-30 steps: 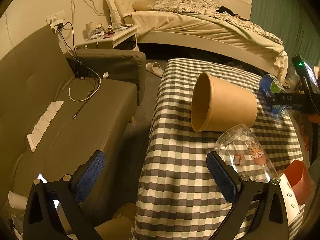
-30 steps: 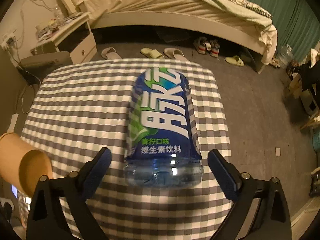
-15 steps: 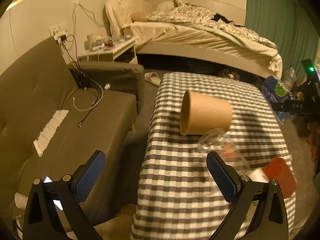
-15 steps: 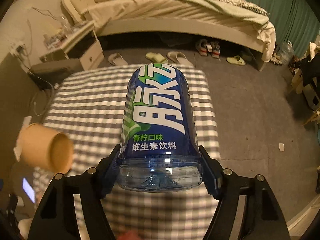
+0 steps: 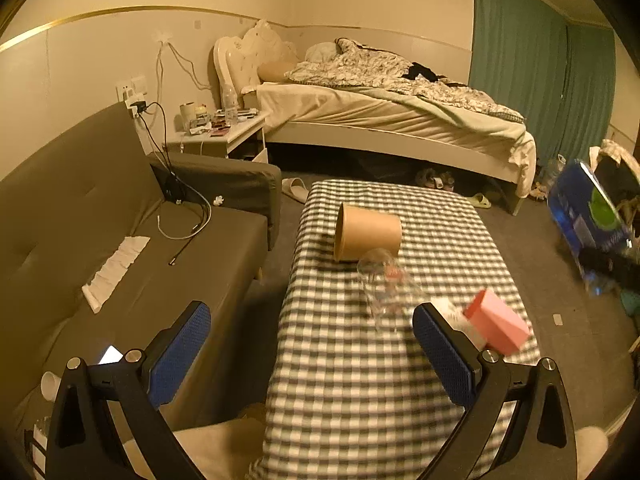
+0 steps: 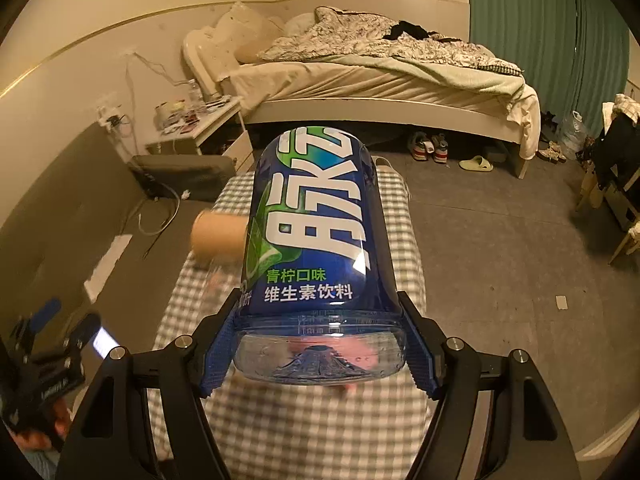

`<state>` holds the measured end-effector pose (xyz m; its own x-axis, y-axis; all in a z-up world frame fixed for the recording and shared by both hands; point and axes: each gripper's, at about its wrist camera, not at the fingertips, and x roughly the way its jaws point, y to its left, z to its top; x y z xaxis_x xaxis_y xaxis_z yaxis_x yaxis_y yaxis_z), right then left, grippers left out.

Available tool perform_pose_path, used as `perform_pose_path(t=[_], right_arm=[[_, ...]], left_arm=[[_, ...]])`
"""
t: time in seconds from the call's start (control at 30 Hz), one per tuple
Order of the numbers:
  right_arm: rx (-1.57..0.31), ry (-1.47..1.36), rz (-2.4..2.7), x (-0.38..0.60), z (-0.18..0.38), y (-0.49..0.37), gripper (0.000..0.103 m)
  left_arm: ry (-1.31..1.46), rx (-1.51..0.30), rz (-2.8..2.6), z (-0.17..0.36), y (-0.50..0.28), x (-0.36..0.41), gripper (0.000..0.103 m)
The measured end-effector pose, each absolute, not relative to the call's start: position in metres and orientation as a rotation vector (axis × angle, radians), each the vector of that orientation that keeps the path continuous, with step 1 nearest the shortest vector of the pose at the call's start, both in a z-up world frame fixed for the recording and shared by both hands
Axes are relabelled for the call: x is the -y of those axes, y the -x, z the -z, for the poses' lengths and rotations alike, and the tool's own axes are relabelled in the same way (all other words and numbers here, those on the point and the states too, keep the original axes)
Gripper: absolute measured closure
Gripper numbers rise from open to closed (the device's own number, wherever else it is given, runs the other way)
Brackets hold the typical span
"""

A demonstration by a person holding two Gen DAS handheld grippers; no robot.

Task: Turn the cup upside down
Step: 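Lift the bottle with the right tool and carry it toward the left tool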

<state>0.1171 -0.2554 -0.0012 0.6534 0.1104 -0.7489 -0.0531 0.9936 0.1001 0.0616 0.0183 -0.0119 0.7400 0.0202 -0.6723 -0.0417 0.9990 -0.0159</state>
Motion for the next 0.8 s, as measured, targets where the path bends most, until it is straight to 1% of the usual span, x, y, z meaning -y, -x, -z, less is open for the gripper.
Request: perform_pose_path(t=[0.13,0.3,0.53,0.8], right_arm=[[-0.891,-0.096,-0.092,0.236,0.024,-0.072,0.031],[-0.972,-0.111,-0.101,0.204,0.073,-0.039,0.031],[-1.045,-0.103,-0.105,0.175,0.126,-0.031,0.031],[-1.114,-0.058,-0.097,0.157,0.159,-0.044,0.031]], left_arm=[[0.037,-0.741,-0.024,0.021,-0.038,-0.023,0.000],[0.039,-0.754,-0.023,0.037,-0.018,-0.031,0.000],[0.041,-0.793,-0.047,0.063,0.005,-0.052,0.000],[0.076,-0.818,-0.079,0.075,0.005,-0.069,0.000]])
